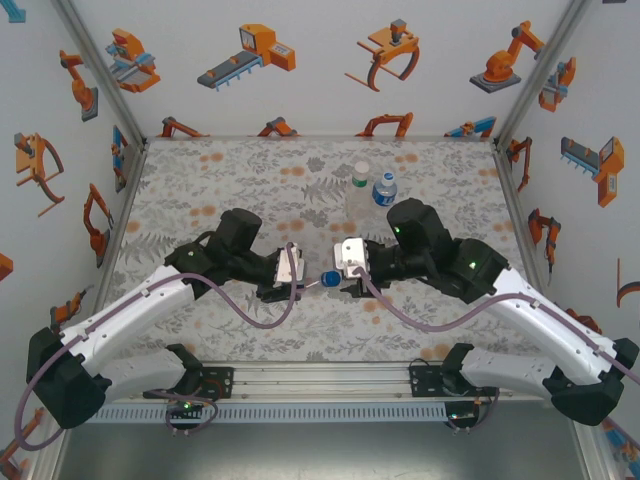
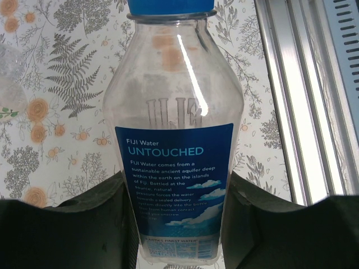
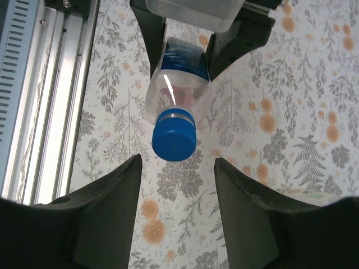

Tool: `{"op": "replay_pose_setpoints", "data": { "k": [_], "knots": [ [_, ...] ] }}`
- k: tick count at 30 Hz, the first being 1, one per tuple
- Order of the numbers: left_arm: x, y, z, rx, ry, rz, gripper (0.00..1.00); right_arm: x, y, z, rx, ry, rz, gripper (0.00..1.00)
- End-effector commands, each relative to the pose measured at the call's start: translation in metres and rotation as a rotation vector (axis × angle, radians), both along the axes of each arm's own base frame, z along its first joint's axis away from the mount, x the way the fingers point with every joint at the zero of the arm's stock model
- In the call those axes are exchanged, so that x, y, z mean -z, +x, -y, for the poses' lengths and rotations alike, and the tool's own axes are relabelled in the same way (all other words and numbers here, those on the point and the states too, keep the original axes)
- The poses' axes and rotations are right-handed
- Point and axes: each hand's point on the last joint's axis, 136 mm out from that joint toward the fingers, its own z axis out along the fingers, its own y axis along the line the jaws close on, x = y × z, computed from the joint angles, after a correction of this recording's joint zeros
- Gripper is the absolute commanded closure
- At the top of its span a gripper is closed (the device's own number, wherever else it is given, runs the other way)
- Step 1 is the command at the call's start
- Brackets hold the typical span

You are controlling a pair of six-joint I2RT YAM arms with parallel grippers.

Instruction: Screw on the bottle caps

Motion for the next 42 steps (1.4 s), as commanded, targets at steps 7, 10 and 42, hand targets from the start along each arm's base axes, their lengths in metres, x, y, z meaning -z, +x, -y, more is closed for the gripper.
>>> {"op": "replay_pose_setpoints", "data": {
  "k": [7,10,42],
  "knots": [
    [-0.018,-0.004,0.003,0.037,-0.040,0.019,1.00,-0.003,-0.006,-0.014,-0.064,0.050,0.026,0.54],
    [-0.018,-0.004,0.004,0.038,-0.040,0.019,1.00,0.000,-0.006,-0.015,-0.061,0.043,0.021,0.56],
    [-0.021,-0.002,0.003,0.020,-0.045,0.033,1.00,0.039,0.081,0.002,1.131,0.472,-1.237,1.00]
  ]
}}
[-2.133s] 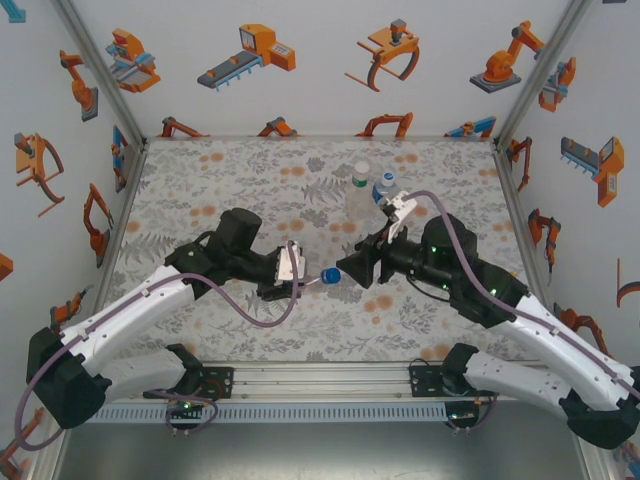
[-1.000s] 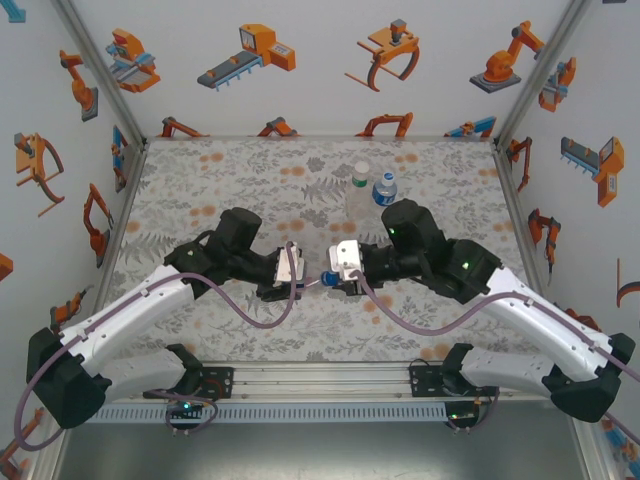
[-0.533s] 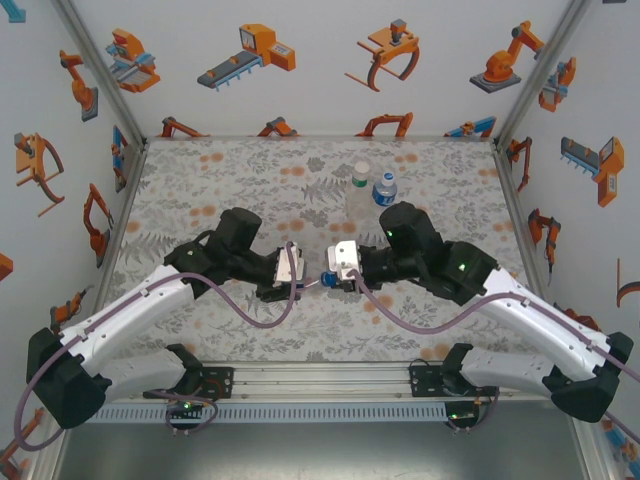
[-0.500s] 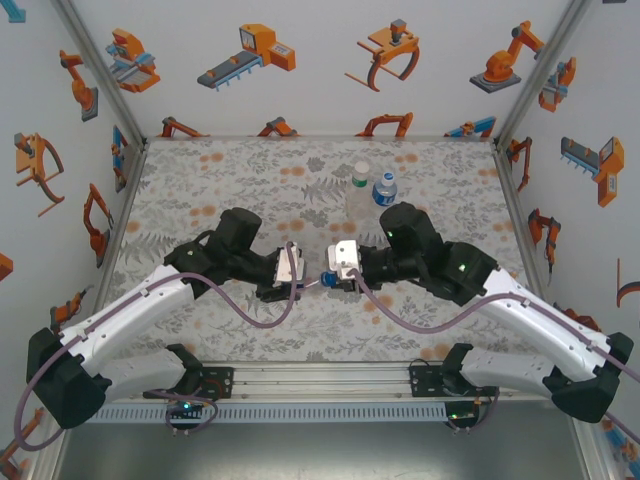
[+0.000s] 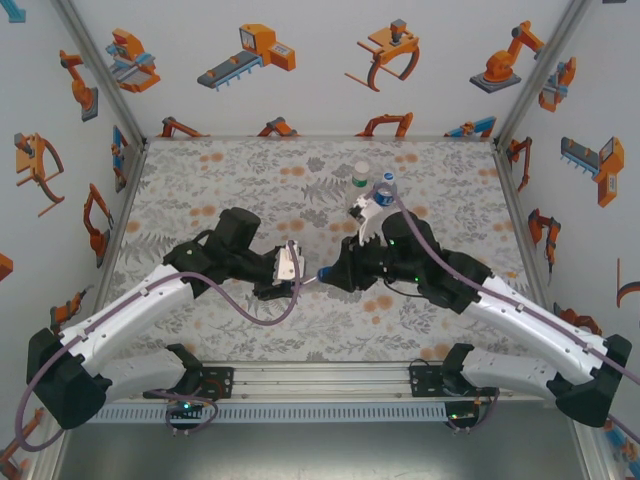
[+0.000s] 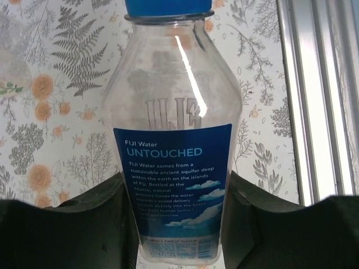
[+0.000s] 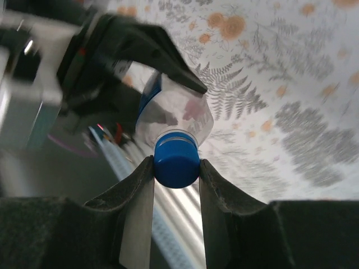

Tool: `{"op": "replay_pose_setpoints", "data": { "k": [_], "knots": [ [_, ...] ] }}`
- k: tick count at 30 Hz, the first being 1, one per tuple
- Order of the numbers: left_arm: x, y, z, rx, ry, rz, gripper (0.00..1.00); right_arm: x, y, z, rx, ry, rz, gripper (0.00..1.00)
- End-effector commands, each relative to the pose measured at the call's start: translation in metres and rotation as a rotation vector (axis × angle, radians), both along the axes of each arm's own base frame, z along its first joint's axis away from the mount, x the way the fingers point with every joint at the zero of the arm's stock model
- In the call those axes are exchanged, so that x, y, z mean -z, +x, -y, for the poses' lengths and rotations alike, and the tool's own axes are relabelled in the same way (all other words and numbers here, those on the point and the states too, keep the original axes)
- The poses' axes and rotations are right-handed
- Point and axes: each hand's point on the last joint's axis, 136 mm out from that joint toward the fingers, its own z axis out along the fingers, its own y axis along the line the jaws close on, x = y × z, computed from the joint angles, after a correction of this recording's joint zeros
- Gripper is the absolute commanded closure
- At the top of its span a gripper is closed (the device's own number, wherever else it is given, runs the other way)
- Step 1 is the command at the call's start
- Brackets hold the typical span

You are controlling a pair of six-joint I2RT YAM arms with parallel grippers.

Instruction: Screw on the bottle caps

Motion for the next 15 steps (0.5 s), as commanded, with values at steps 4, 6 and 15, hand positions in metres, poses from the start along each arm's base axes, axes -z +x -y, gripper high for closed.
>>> {"op": "replay_pose_setpoints", "data": {
  "k": [4,6,15],
  "knots": [
    [-0.028,-0.013,0.011,0.084,-0.100,0.012,1.00,0.018,0.035,0.013,0.473,0.257,-0.397,1.00],
    [-0.028,-0.013,0.011,0.083,-0.100,0.013,1.00,0.017,0.037,0.012,0.485,0.287,-0.415,1.00],
    [-0.028,-0.013,0.011,0.082,-0.099,0.012,1.00,-0.011,0.032,0.018,0.372,0.088,-0.226,0.63]
  ]
}}
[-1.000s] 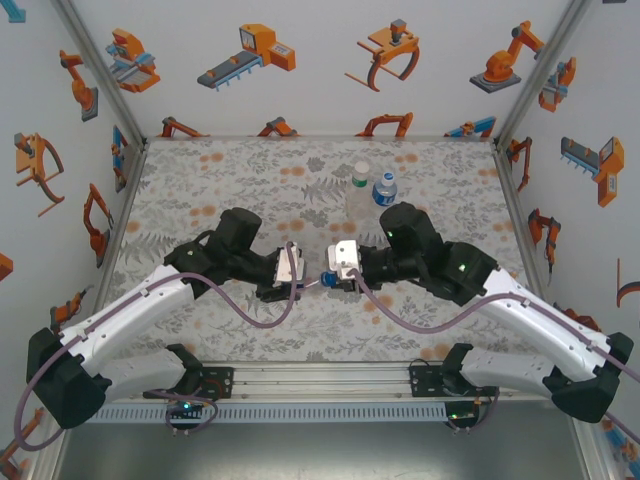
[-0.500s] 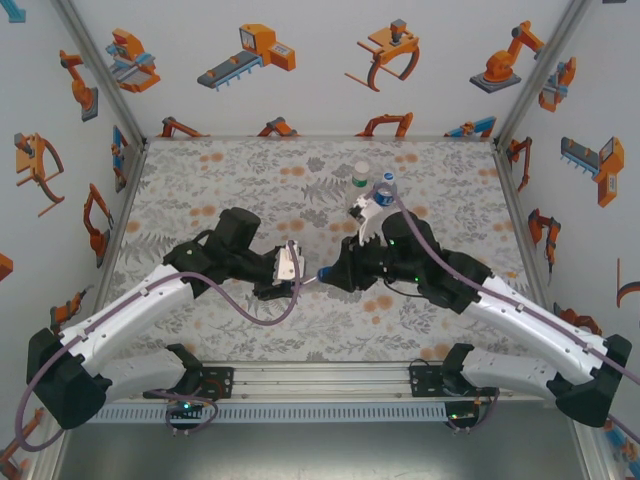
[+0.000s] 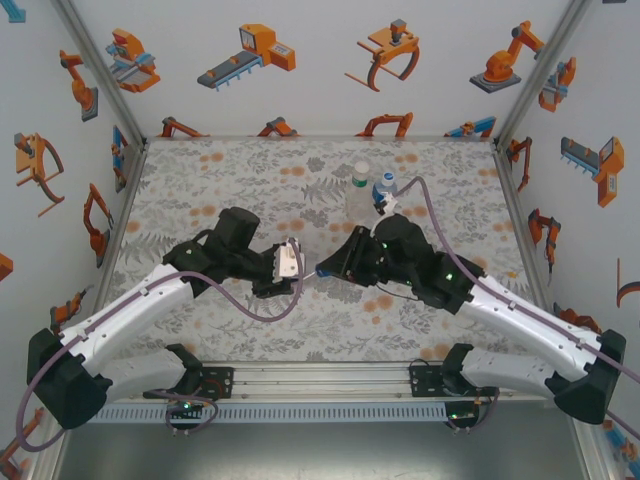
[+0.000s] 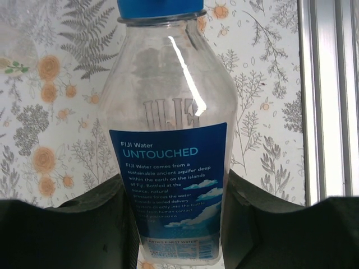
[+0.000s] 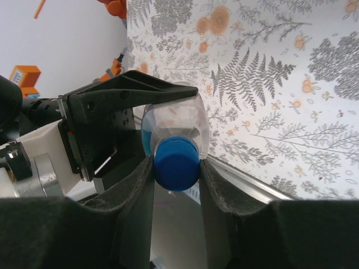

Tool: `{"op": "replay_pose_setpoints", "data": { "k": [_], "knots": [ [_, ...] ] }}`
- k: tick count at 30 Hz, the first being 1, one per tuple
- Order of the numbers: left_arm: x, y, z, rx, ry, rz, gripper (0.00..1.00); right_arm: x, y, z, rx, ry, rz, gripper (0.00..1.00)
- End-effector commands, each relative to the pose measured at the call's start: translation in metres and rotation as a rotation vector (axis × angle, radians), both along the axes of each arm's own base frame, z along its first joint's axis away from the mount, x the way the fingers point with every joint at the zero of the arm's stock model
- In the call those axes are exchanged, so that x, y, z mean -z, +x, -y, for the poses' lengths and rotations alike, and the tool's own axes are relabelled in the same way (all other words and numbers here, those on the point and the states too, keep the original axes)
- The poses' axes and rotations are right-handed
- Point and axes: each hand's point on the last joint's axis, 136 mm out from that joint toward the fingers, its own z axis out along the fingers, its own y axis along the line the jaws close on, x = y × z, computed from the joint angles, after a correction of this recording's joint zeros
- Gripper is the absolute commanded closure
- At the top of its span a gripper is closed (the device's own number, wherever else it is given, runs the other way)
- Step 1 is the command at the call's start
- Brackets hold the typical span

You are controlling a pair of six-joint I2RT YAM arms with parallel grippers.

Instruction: Screw on the bottle caps

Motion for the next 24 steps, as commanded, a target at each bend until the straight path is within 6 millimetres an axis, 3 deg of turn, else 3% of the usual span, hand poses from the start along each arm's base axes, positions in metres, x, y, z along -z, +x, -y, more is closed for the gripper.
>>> {"op": "replay_pose_setpoints", "data": {
  "k": [1,4,10,13,15,20,24],
  "knots": [
    [-0.030,-0.022,0.014,0.134,-0.118,0.005,1.00,-0.032,0.010,0.008,-0.029,-0.092,0.176,0.58],
    [-0.030,-0.022,0.014,0.133,-0.117,0.004,1.00,-0.052,0.007,0.013,-0.090,-0.121,0.324,0.41],
    [-0.030,-0.022,0.014,0.136,-0.118,0.004,1.00,-0.085,-0.010,0.025,-0.281,-0.232,0.765,0.38],
    [-0.029,-0.023,0.014,0.138,-0.118,0.002,1.00,-0.099,-0.030,0.016,-0.466,-0.270,0.993,0.38],
    [-0.029,-0.023,0.014,0.140,-0.119,0.001,1.00,-0.098,-0.050,0.007,-0.648,-0.296,1.125,0.37],
    [-0.028,-0.023,0.014,0.139,-0.115,-0.002,1.00,-0.082,-0.076,-0.005,-0.947,-0.344,1.287,0.38],
    [-0.028,-0.023,0.014,0.141,-0.114,-0.001,1.00,-0.073,-0.082,-0.010,-1.059,-0.366,1.329,0.42]
  ]
}}
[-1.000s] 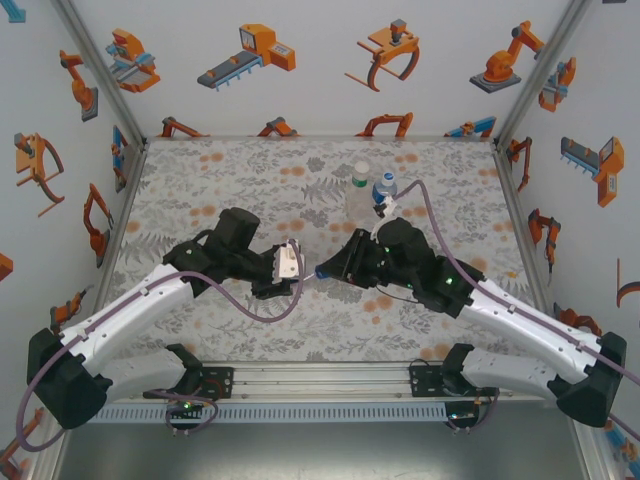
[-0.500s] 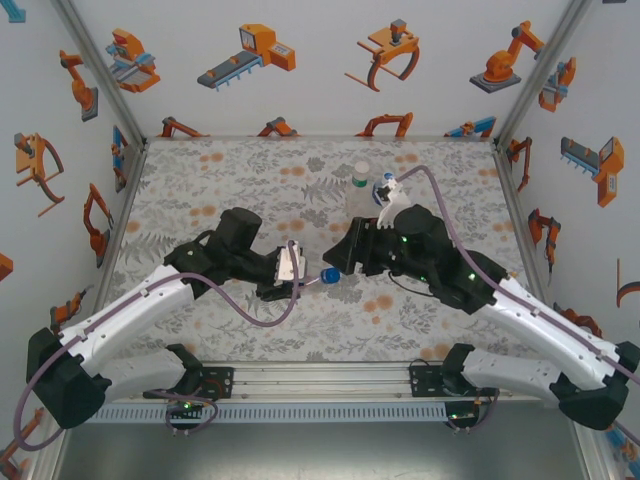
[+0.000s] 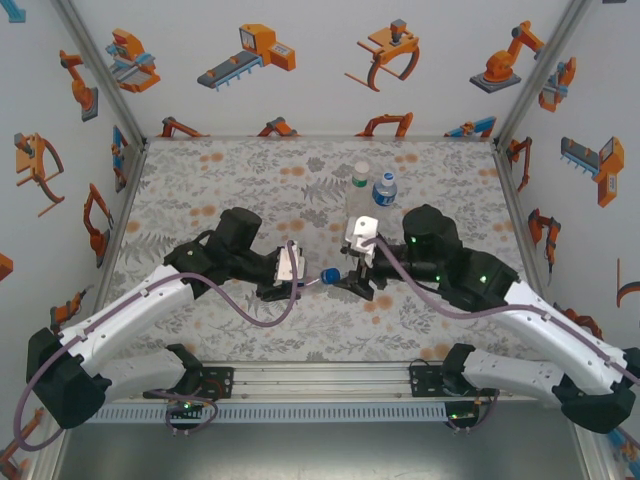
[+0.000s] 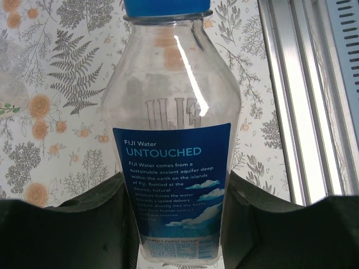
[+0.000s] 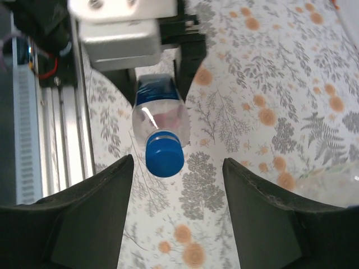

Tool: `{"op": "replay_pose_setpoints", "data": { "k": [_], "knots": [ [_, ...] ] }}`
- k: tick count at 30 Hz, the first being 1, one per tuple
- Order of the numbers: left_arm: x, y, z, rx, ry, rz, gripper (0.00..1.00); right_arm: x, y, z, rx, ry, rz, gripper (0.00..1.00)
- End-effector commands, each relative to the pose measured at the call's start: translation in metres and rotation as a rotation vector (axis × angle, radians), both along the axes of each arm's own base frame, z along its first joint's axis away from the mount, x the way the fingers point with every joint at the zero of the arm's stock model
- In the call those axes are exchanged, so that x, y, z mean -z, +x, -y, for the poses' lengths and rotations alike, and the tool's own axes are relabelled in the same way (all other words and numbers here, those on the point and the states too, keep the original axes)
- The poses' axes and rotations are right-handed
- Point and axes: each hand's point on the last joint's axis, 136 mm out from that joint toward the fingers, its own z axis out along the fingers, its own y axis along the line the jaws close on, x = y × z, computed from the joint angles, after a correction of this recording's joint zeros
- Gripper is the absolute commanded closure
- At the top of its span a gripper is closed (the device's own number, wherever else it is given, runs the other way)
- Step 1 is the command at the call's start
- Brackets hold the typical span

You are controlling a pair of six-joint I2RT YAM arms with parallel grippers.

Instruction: Screw on the bottle caps

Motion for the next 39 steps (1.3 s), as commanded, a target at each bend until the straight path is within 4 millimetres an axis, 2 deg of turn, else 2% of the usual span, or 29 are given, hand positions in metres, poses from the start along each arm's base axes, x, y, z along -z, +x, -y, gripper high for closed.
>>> {"op": "replay_pose_setpoints", "data": {
  "k": [1,5,15,33,39],
  "knots": [
    [-0.016,-0.005,0.003,0.043,-0.047,0.026,1.00,-0.003,-0.017,-0.002,-0.168,-0.042,0.139,0.43],
    [-0.016,-0.004,0.003,0.043,-0.045,0.025,1.00,0.008,-0.013,-0.006,-0.179,-0.060,0.151,0.46],
    [-0.016,-0.005,0.003,0.043,-0.045,0.025,1.00,0.018,-0.011,-0.010,-0.180,-0.055,0.147,0.56],
    [-0.015,-0.005,0.004,0.045,-0.046,0.024,1.00,0.027,-0.011,-0.014,-0.181,-0.053,0.110,0.60],
    [-0.016,-0.005,0.004,0.046,-0.047,0.026,1.00,0.028,-0.009,-0.014,-0.161,-0.052,0.094,0.74]
  ]
}}
